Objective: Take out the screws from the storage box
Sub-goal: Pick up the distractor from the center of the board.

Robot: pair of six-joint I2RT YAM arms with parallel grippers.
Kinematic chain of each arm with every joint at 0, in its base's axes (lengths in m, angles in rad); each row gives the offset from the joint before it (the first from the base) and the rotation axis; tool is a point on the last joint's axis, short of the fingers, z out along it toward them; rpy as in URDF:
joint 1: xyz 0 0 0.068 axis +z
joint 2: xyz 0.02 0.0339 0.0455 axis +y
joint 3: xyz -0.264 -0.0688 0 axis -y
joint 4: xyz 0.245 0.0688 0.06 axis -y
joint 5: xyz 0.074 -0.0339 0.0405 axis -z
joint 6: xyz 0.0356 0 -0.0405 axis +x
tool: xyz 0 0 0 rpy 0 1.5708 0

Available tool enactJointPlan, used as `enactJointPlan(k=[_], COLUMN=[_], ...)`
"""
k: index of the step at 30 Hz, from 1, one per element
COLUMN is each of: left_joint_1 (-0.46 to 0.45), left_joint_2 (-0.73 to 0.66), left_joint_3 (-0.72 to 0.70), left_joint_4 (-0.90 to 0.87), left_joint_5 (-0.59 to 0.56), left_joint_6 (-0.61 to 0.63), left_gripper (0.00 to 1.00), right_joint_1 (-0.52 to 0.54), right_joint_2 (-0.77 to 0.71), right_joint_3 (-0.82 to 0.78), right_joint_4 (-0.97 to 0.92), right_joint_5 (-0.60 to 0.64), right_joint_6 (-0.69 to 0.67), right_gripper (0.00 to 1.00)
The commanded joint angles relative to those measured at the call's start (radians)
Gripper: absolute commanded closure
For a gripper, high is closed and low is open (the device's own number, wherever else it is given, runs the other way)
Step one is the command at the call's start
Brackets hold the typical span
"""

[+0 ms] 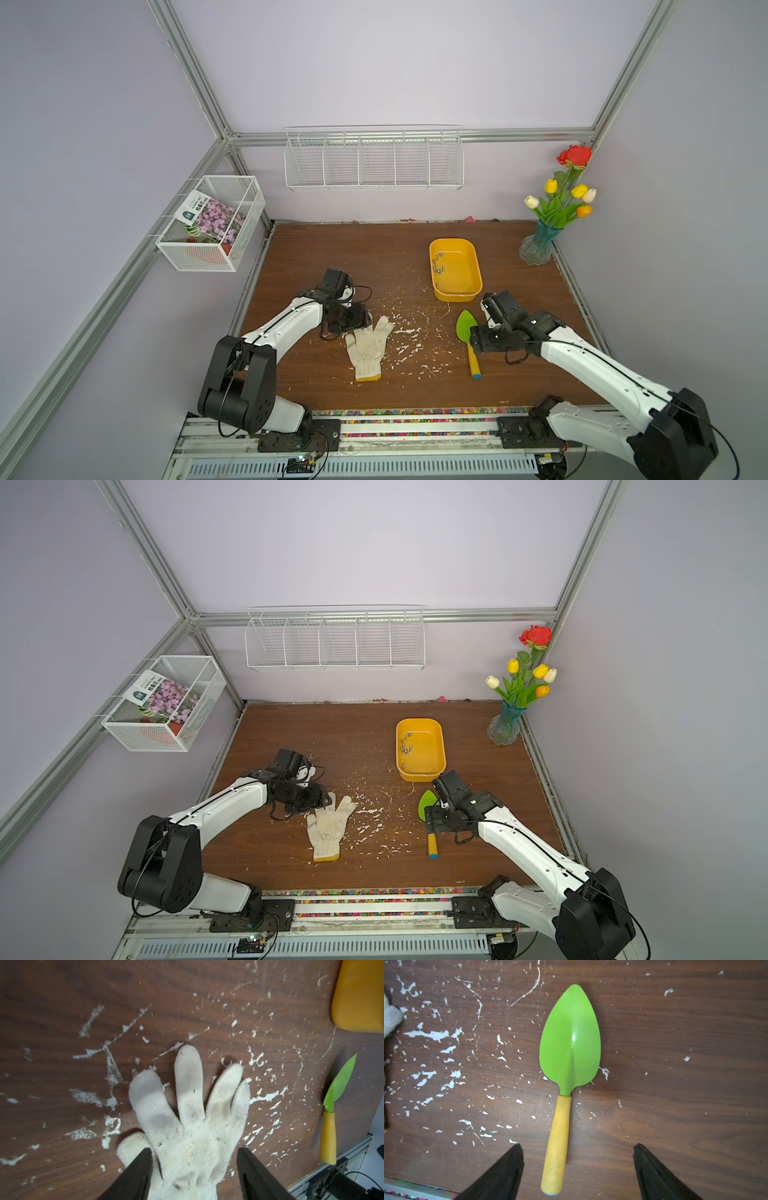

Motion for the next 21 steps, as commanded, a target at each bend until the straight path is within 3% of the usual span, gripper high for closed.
enactJointPlan(k=[1,10,13,19,21], left_joint_1=[-0.011,-0.047,-0.052,-0.051,-0.048], left_joint_2=[0.028,0.125,0.148,0.197,0.213], left_joint_3=[0.024,0.034,0.034,0.063,0.101], left_joint_4=[-0.046,-0.017,-0.003,-0.003,-0.018], left_joint_5=[0.009,-0.002,0.019,0.012,-0.013], left_joint_6=[0.015,-0.001,-0.002,0.016,0.026], left_gripper=[0.34,0.40,0.53,1.00,1.00], right_joint_1=[0.007,0.020,0.030,0.071,0.073], right_joint_2=[0.004,0.080,0.110,0.177,0.196], right_joint_3=[-0.027,-0.035,-0.045,-0.048,-0.054], right_joint_4=[-0.019,0.013,0.023,0.052,0.066], right_joint_5=[-0.016,-0.051,-0.064,-0.079,-0.088], right_joint_6=[0.031,0.041,0.047,0.065,0.072], right_gripper=[0.14,0.19,0.22,0.28,0.33])
